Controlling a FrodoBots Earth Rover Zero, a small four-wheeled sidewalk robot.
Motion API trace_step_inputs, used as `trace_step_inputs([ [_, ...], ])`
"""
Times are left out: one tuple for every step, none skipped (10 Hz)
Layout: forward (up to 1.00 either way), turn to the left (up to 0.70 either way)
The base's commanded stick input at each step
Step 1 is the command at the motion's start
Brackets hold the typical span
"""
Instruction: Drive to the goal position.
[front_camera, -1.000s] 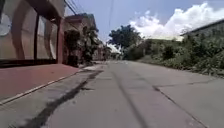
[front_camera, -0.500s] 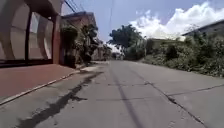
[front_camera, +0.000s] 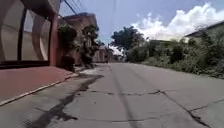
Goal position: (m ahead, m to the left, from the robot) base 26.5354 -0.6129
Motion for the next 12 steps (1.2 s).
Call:
trace_step_inputs([
  [1.00,-0.05],
  [1.00,-0.15],
  [1.00,-0.26],
  [1.00,-0.37],
  [1.00,-0.12],
  [1.00,-0.02],
  [1.00,-0.01],
  [1.00,-0.01],
  [1.00,-0.01],
  [1.00,-0.01],
  [1.00,-0.01],
  [1.00,-0.01],
])
